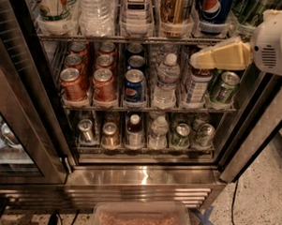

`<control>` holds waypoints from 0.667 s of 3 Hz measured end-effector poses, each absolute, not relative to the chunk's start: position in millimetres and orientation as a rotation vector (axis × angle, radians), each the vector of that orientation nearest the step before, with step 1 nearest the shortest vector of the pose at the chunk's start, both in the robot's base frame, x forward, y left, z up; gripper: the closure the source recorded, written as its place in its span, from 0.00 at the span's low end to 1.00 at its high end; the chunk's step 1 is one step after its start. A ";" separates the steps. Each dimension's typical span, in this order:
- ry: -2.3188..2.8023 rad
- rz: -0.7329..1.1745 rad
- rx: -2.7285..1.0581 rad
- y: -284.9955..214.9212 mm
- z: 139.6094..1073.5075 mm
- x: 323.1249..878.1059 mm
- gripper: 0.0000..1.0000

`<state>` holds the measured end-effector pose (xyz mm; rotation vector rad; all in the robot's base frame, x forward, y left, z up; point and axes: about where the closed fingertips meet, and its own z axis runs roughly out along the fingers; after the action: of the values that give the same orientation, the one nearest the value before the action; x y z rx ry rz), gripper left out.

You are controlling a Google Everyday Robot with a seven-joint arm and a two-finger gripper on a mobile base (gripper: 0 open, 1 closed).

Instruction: Pick pepsi can from top shelf of fridge

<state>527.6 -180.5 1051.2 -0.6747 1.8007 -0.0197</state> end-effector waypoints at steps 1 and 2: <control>1.773 -0.030 -0.603 -182.1 1053.9 531.9 0.00; 1.710 -0.061 -0.463 -192.9 1057.5 542.5 0.18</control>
Offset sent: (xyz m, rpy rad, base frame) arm 0.0423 -0.0172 0.0174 0.1892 -0.2617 -0.2880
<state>542.5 -192.9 1057.5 -0.4627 1.7105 -0.0611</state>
